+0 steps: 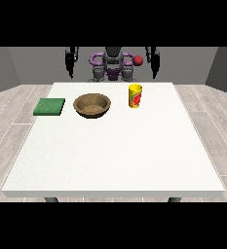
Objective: Pick the cup and pour the ball into the bowl, then pick the bowl and place it on the pad
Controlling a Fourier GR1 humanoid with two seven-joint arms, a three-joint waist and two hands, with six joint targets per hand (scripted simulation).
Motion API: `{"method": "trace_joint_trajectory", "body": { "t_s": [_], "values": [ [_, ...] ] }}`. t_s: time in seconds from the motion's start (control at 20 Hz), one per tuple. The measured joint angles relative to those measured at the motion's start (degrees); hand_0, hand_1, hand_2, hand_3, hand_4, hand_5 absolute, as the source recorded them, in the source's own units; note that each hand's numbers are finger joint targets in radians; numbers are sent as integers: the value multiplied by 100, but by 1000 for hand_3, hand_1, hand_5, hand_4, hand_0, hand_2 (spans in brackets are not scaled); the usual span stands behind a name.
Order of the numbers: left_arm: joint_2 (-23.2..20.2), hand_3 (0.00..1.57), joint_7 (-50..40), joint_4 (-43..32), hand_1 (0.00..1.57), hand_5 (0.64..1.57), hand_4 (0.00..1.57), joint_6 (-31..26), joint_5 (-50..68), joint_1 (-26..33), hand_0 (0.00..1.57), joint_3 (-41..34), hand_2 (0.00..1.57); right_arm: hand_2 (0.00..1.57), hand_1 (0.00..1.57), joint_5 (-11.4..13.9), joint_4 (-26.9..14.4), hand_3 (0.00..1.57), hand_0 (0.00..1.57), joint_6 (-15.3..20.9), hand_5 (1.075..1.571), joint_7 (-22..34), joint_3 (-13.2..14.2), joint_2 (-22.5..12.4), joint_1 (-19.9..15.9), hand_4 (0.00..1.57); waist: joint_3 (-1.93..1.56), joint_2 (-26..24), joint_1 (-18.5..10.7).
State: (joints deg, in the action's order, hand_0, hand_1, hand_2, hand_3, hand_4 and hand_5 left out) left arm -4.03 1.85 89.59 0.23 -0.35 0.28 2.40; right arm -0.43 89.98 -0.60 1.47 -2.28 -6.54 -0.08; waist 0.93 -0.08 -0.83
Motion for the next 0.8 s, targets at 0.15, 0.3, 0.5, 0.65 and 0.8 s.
{"method": "trace_joint_trajectory", "body": {
  "t_s": [0.15, 0.3, 0.5, 0.65, 0.8],
  "values": [
    [-64, 0, -149, 208, 0, 1570, 0, -7, 11, -31, 0, -11, 0, 327, 0, -16, 204, 492, 0, -10, 1565, 153, 28, -81, -24, 846, -30, -542, 12],
    [-150, 0, -338, 415, 0, 1570, 0, -17, 21, -74, 0, -34, 0, 327, 0, -41, 403, 492, 0, -10, 1565, 341, 69, -160, -61, 846, -56, -1057, 20],
    [187, 0, -499, 506, 0, 1569, 0, 172, 717, -598, 0, -148, 0, 272, 0, -331, 730, 412, 0, 756, 1567, 489, -513, 337, -452, 841, -75, -1073, 79],
    [233, 0, -664, 504, 0, 1570, 0, 282, 972, -1095, 0, -398, 0, 253, 0, -339, 955, 411, 0, 1409, 1567, 642, -982, 499, -772, 836, -83, -895, 113],
    [182, 0, -803, 526, 0, 1567, 0, 348, 1091, -1453, 0, -553, 0, 352, 0, -267, 1195, 476, 0, 1796, 1566, 911, -1159, 578, -1111, 821, -87, -723, 141]
  ]
}}
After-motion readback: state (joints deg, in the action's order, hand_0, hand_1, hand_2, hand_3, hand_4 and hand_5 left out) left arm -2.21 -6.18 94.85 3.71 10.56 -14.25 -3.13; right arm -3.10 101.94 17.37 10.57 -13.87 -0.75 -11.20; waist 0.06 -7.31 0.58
